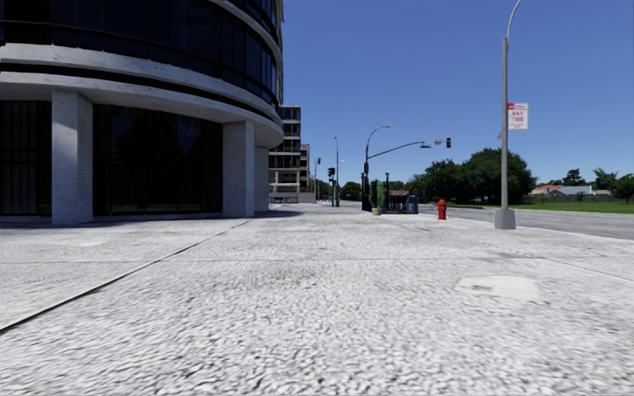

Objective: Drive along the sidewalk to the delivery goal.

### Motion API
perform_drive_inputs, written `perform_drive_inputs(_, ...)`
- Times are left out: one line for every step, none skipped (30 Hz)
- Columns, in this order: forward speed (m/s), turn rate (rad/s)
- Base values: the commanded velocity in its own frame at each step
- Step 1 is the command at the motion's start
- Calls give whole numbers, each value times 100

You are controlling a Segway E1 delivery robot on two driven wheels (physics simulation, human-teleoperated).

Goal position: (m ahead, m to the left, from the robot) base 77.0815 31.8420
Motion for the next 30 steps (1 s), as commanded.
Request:
perform_drive_inputs(200, 0)
perform_drive_inputs(200, 0)
perform_drive_inputs(200, 0)
perform_drive_inputs(200, 0)
perform_drive_inputs(200, 0)
perform_drive_inputs(200, 0)
perform_drive_inputs(200, 0)
perform_drive_inputs(200, 0)
perform_drive_inputs(200, 0)
perform_drive_inputs(200, 0)
perform_drive_inputs(200, 0)
perform_drive_inputs(200, 0)
perform_drive_inputs(200, 0)
perform_drive_inputs(200, 0)
perform_drive_inputs(200, 0)
perform_drive_inputs(200, 0)
perform_drive_inputs(200, 0)
perform_drive_inputs(200, 0)
perform_drive_inputs(200, 0)
perform_drive_inputs(200, 0)
perform_drive_inputs(200, 0)
perform_drive_inputs(200, 0)
perform_drive_inputs(200, 0)
perform_drive_inputs(200, 0)
perform_drive_inputs(200, 0)
perform_drive_inputs(200, 0)
perform_drive_inputs(200, 0)
perform_drive_inputs(200, 0)
perform_drive_inputs(200, 0)
perform_drive_inputs(200, 0)
